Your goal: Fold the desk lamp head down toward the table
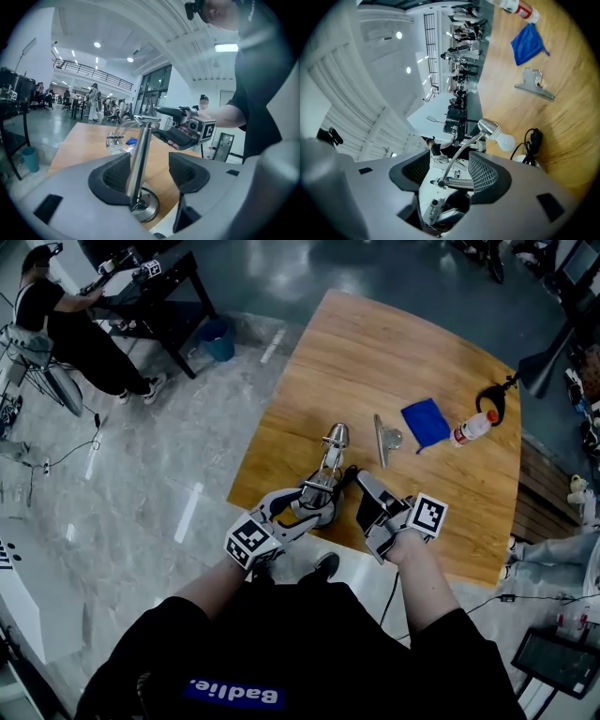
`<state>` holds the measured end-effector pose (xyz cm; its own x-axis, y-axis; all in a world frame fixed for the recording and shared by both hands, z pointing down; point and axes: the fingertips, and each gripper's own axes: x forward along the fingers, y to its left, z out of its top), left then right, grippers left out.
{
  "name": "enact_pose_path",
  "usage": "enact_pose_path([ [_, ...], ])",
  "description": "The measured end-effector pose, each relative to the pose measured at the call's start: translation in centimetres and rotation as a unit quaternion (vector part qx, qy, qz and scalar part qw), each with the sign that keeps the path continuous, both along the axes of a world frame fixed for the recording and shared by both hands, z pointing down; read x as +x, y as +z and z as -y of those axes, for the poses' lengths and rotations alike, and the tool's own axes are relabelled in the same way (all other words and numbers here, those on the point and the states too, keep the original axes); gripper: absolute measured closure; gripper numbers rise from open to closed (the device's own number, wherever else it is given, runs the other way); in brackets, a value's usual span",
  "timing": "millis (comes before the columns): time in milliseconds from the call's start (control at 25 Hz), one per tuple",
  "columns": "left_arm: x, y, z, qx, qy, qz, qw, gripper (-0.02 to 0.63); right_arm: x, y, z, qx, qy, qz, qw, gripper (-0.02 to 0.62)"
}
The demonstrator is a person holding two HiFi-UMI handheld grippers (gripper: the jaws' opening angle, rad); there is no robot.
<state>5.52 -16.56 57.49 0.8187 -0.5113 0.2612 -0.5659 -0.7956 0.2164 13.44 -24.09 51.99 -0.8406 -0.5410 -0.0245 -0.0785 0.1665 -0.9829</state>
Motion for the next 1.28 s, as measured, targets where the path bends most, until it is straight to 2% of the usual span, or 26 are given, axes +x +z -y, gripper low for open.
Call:
enact_pose_path([
  [160,-0.9,-2.2,-2.9,0.003,0.014,-0.029,0.9995,0.354,-0.6,-2.1,-3.8,0.038,0.033,-0.018,0.999,0.353],
  [320,-3.1,-4.8,-6.1,0.002,0.035,-0.062,0.9974,0.354,-3.1,-4.3,-8.5,0.080,0.064,-0.044,0.994,0.353],
  [560,-6.7,-9.1,-13.0,0.010,0.110,-0.080,0.9907,0.354,-7.8,-7.6,-16.5,0.150,0.092,-0.113,0.978,0.353],
  [760,-8.8,-12.8,-18.4,0.003,0.136,-0.104,0.9853,0.356,-10.8,-10.6,-23.4,0.232,0.072,-0.177,0.954,0.353],
  [880,-8.9,-15.3,-21.0,-0.022,0.139,-0.147,0.9790,0.357,-11.1,-12.3,-26.7,0.277,0.071,-0.184,0.941,0.356],
  [960,-8.5,-17.0,-22.4,-0.030,0.134,-0.167,0.9764,0.368,-10.8,-13.2,-28.5,0.299,0.071,-0.188,0.933,0.404],
  [1040,-7.8,-18.4,-23.5,-0.029,0.133,-0.170,0.9759,0.383,-10.7,-14.1,-30.3,0.327,0.062,-0.200,0.922,0.447],
  [1280,-5.8,-20.1,-25.4,-0.020,0.141,-0.158,0.9771,0.426,-9.8,-15.4,-34.0,0.397,0.043,-0.242,0.884,0.522],
])
